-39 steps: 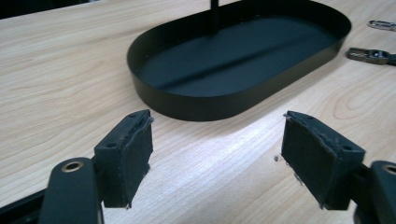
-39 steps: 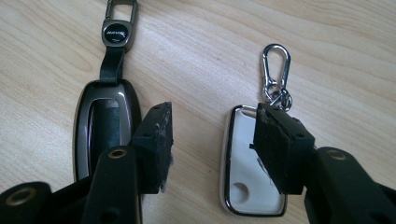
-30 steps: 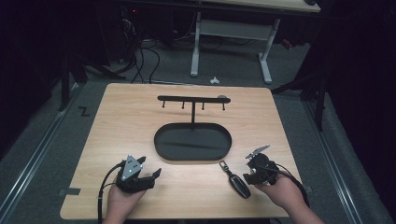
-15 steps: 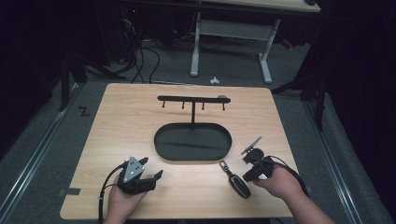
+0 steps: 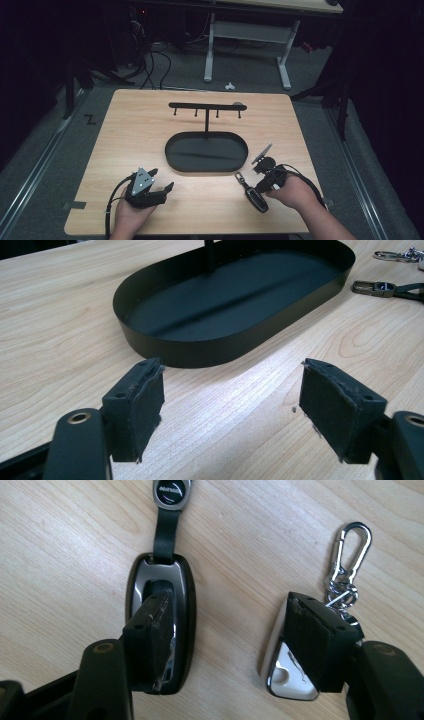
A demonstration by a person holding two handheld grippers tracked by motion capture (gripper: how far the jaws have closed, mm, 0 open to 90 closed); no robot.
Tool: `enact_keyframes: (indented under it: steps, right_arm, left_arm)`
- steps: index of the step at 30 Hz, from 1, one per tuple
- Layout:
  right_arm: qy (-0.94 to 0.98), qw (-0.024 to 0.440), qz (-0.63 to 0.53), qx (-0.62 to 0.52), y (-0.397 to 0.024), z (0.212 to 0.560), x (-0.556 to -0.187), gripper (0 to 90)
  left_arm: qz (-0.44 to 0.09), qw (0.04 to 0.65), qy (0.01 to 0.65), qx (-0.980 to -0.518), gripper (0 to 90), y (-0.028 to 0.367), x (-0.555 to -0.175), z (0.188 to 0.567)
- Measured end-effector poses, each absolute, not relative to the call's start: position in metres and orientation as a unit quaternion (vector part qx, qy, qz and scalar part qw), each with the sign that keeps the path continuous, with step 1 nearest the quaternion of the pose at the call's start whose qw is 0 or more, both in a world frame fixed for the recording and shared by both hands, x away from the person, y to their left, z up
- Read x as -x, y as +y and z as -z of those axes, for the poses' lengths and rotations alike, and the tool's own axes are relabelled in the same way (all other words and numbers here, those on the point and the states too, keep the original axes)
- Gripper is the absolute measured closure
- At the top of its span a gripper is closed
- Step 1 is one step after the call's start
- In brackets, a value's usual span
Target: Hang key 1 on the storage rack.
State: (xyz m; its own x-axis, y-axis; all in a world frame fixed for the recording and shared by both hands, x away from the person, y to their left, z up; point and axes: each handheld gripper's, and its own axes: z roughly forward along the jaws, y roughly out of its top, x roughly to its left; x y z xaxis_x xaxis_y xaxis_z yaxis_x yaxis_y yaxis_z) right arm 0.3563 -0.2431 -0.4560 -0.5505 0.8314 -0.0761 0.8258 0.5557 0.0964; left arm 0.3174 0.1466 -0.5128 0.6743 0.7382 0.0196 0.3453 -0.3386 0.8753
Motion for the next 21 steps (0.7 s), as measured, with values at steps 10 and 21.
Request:
enact_keyframes:
  steps: [10, 21]
  right_arm:
    - [0.888, 0.046, -0.034, -0.456, -0.227, 0.457, -0.364, 35.4]
    - [0.893, 0.022, -0.026, -0.449, -0.207, 0.473, -0.373, 30.0]
  left_arm:
    - [-0.214, 0.46, 0.346, -0.79, 25.8, 0.148, -0.319, 0.513]
    - [-0.215, 0.458, 0.345, -0.791, 25.3, 0.148, -0.319, 0.514]
